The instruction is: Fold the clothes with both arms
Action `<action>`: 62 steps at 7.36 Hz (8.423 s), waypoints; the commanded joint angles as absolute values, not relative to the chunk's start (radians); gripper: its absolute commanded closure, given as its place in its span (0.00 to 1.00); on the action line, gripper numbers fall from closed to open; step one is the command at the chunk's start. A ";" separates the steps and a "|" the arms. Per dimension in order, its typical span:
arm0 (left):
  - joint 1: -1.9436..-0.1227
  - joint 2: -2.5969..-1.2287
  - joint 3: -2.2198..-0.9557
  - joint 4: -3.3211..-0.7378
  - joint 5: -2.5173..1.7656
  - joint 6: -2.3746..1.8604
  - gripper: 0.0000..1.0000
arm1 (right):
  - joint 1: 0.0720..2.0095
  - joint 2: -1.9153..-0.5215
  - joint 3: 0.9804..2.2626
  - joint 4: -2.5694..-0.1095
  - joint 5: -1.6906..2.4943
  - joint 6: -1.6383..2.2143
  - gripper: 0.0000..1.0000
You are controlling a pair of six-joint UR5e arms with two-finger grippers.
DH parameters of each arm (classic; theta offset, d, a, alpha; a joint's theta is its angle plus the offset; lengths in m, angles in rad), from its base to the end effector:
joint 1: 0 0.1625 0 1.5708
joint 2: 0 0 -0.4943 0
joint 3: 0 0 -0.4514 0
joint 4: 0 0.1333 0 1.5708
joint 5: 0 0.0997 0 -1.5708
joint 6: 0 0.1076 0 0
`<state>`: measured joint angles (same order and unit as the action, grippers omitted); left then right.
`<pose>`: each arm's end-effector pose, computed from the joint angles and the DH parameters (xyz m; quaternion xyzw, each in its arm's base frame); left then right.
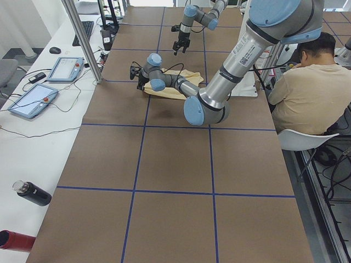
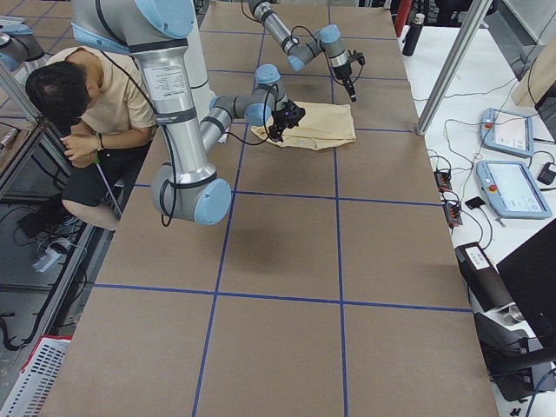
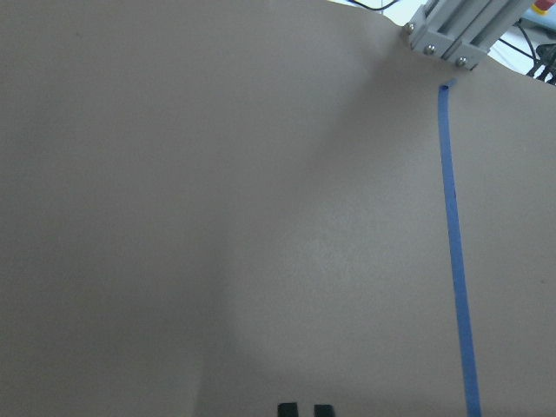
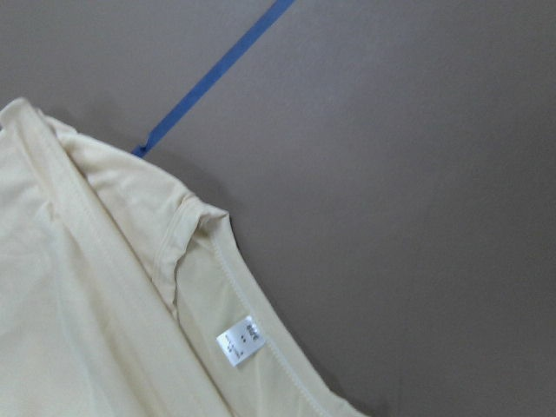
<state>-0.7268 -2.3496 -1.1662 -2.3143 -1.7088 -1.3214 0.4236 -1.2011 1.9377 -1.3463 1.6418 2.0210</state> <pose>0.5989 -0.6911 0.3063 0.1964 0.4946 -0.1645 0.8305 -0.5482 -0.3851 0.2999 -0.0376 -0.4615 0.3601 0.8099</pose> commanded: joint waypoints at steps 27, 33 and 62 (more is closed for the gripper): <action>-0.819 -2.031 -1.606 -2.229 -1.856 -1.200 0.48 | 0.287 -1.069 1.868 -1.635 1.764 1.206 0.00; -0.819 -2.031 -1.606 -2.221 -1.856 -1.200 0.48 | 0.207 -1.124 1.895 -1.462 1.568 2.128 0.07; -0.212 -1.844 -1.944 -2.085 -1.505 -2.034 0.46 | 0.219 -1.226 1.974 -1.450 1.605 2.329 1.00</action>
<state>-0.2551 -1.8447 -1.9435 -2.1118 -1.5160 -2.0016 0.2216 -1.2259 1.9735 -1.4496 1.6051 2.3286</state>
